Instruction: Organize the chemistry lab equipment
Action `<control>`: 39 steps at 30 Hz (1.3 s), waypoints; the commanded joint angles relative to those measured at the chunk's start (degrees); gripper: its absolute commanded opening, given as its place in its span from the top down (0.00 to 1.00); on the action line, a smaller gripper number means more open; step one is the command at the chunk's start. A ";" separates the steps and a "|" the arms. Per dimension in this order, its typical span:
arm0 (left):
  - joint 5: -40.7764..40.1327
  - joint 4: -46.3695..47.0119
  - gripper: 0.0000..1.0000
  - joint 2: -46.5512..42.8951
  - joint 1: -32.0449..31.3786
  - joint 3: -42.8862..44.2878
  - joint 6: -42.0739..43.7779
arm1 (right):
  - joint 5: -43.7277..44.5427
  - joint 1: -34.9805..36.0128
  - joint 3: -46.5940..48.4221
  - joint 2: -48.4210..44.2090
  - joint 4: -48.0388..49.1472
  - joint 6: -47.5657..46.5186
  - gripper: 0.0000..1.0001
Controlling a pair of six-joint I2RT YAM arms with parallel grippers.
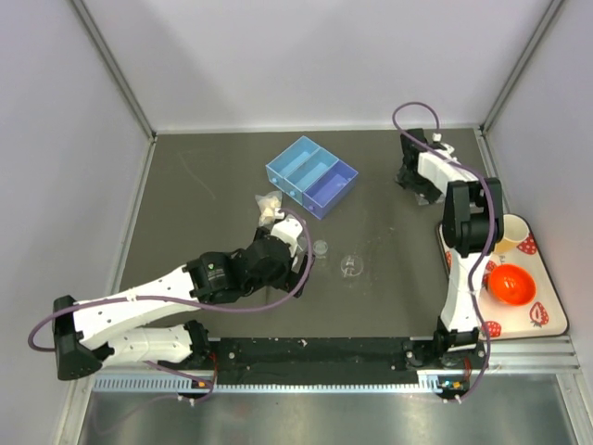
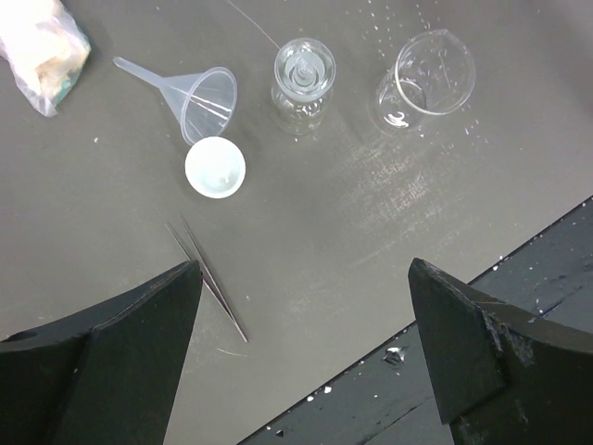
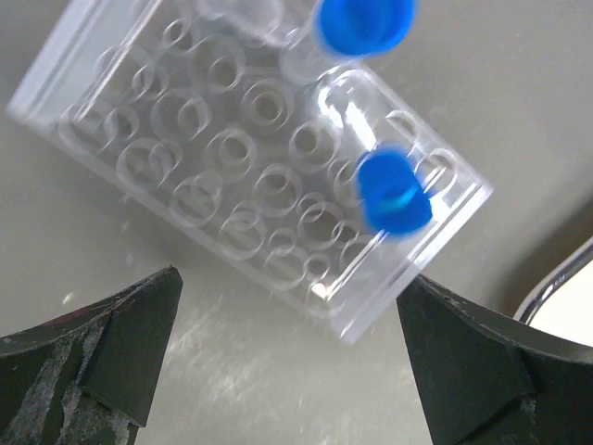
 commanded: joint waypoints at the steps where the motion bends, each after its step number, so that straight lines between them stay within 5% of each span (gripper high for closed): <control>1: -2.64 -1.05 0.01 -1.41 -0.14 3.98 1.20 | 1.06 4.04 0.19 -8.23 -0.64 -2.59 0.01; 8: -4.05 -1.94 0.01 -0.53 1.70 6.79 3.30 | -0.61 10.28 -2.71 -17.63 -0.64 -6.01 0.01; 18: 5.24 1.13 0.01 3.42 14.42 9.08 6.73 | -7.37 18.89 1.23 -22.83 0.32 -16.65 0.01; 32: 22.92 6.23 0.02 10.45 39.13 3.90 2.17 | -12.56 23.11 15.63 -6.68 0.24 -11.48 0.02; 39: 21.26 7.03 0.02 11.68 43.45 2.49 -4.24 | -13.27 24.43 22.59 1.06 0.15 -9.54 0.03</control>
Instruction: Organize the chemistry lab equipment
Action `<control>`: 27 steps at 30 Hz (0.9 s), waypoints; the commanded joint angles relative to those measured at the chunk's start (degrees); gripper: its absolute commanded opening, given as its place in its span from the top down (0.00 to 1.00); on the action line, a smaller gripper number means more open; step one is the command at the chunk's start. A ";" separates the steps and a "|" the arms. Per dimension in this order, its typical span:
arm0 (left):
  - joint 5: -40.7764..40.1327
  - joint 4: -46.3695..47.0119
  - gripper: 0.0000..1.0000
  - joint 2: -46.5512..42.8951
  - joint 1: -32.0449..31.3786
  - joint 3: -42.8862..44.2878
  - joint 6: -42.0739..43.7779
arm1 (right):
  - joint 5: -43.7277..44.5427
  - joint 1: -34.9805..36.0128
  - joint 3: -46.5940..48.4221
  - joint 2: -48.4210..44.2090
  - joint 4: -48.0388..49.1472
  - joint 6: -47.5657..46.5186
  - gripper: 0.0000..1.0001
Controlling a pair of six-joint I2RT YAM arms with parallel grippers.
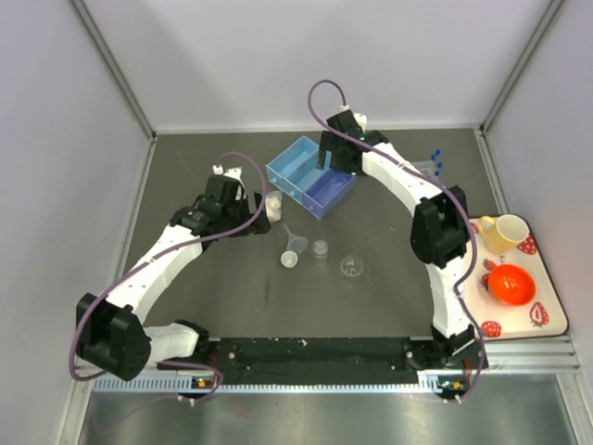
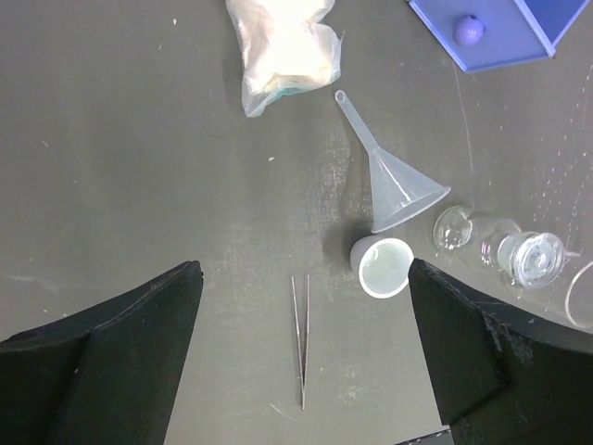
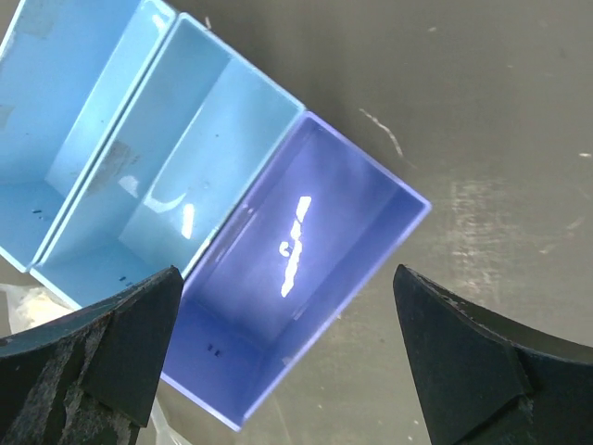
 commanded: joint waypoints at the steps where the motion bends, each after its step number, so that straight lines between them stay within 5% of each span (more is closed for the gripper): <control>1: 0.71 3.70 0.02 0.28 1.99 -0.90 -5.21 | -0.57 1.35 6.76 3.35 0.65 2.31 0.04; 16: 1.94 9.59 0.02 -2.01 3.67 -5.56 -8.73 | -1.97 1.97 13.37 13.37 0.48 4.60 0.16; 27: 3.53 10.47 0.02 -2.89 3.67 -7.49 -8.20 | -2.15 1.97 16.00 18.29 0.56 5.65 0.46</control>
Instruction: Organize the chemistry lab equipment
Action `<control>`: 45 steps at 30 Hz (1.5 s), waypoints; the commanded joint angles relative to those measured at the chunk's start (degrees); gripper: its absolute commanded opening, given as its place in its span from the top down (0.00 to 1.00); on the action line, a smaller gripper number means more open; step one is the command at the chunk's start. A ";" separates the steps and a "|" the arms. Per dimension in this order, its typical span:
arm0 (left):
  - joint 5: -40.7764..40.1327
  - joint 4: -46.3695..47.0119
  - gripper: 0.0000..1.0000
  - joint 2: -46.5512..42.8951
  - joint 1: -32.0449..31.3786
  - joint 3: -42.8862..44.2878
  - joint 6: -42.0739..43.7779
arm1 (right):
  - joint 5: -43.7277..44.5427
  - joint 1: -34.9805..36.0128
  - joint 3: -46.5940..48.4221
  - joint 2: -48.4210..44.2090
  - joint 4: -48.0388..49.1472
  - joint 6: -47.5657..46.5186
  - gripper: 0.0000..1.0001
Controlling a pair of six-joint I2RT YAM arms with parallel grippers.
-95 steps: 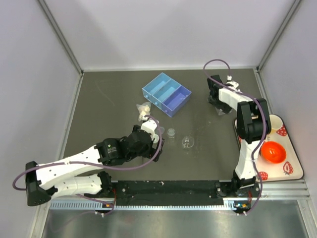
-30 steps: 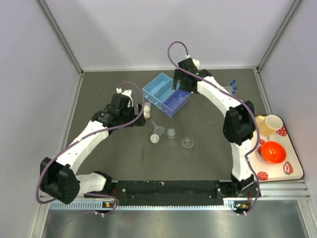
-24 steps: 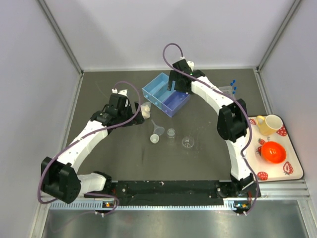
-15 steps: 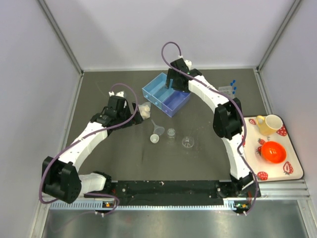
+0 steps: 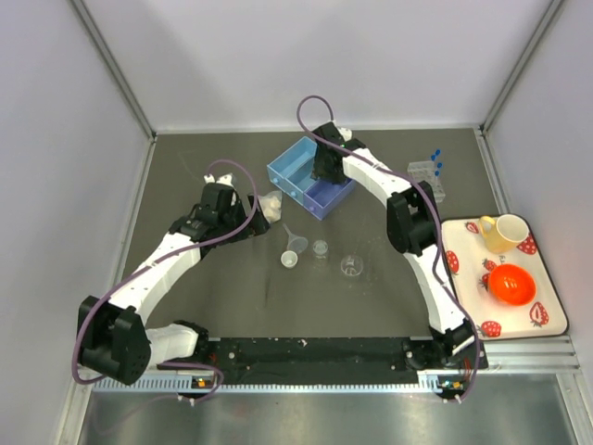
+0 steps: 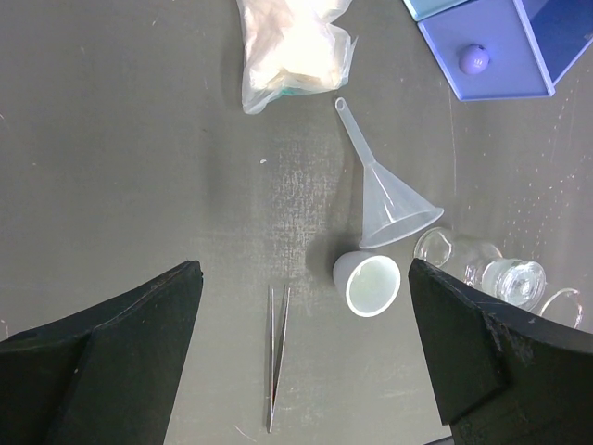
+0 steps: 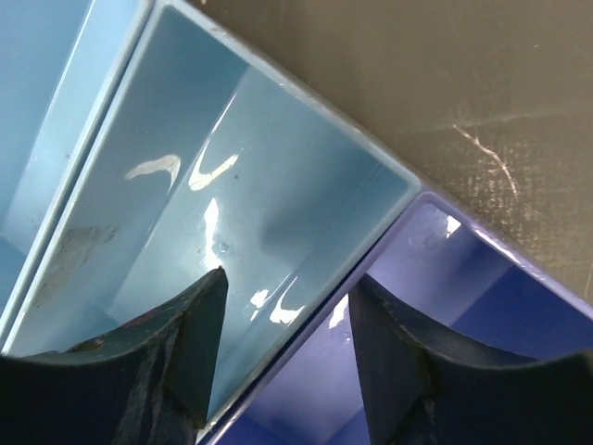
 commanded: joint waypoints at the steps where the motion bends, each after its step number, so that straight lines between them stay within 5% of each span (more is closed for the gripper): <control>1: 0.64 2.98 0.01 -1.55 0.35 -0.58 0.21 | 0.32 0.92 4.03 1.18 0.52 0.69 0.51; 12: 0.90 2.63 0.02 -1.90 0.35 -0.67 0.83 | 2.52 -0.39 4.73 2.68 0.43 0.78 1.00; 25: 3.28 0.69 0.02 -1.55 0.35 0.38 1.79 | 6.38 -3.47 -3.87 -1.10 0.61 -1.33 1.00; 45: 8.72 -0.72 0.04 -8.23 0.26 -5.59 2.76 | 12.80 -4.97 -30.67 -16.73 4.38 -3.44 1.00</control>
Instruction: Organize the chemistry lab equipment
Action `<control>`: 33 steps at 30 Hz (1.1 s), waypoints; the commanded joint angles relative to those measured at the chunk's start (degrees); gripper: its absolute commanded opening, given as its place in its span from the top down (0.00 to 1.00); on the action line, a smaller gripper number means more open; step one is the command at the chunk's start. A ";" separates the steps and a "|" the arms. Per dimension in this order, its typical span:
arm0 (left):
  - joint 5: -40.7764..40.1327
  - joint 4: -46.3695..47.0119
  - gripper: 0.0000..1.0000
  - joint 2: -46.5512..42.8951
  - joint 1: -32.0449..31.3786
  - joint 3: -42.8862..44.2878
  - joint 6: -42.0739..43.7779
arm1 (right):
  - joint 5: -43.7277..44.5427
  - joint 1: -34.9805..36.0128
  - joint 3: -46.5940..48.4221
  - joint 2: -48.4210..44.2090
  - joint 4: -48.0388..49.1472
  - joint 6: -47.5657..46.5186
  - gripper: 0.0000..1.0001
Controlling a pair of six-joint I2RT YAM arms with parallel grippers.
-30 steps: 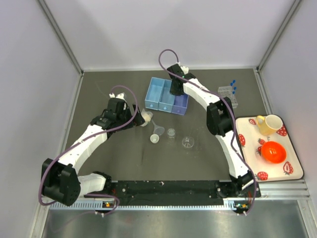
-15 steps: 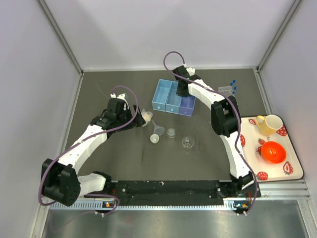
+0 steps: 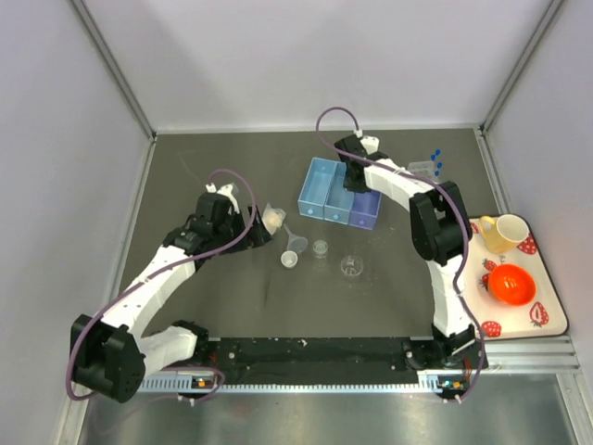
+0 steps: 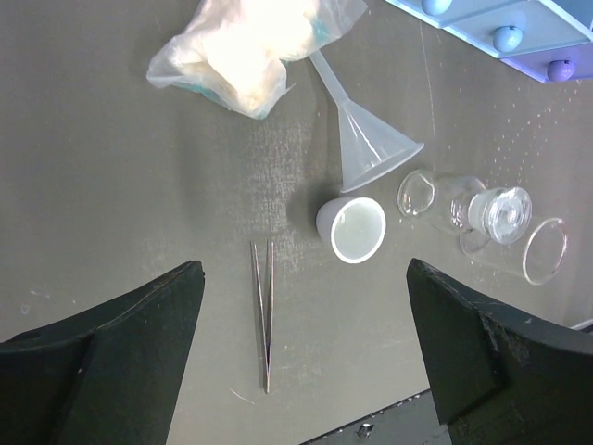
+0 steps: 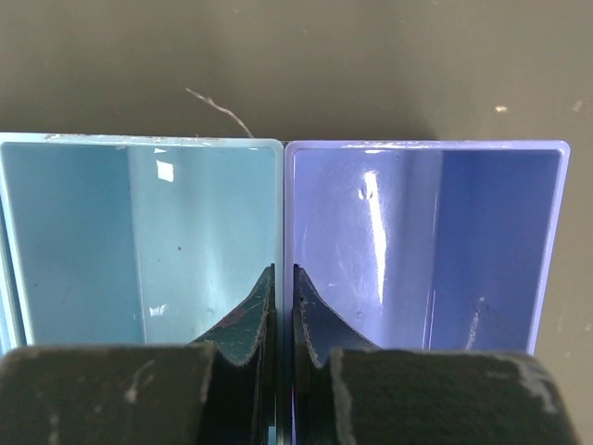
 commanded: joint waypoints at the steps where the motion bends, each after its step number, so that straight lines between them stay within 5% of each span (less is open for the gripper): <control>1: 2.78 0.40 0.04 -3.29 0.26 -1.92 1.16 | 1.98 -1.34 -7.14 -3.61 -3.31 -0.31 1.00; 26: 7.00 -4.78 0.06 -16.13 -0.36 -7.29 3.18 | 1.54 -1.17 -32.90 -21.45 4.08 -0.58 1.00; 29: 6.47 -4.79 0.06 -15.17 -0.36 -6.76 3.89 | 2.25 -1.08 -32.12 -21.72 3.99 -0.93 0.95; 33: 6.47 -5.14 0.06 -13.93 -0.36 -5.62 4.50 | 1.02 -0.99 -30.45 -22.33 3.73 -1.02 0.71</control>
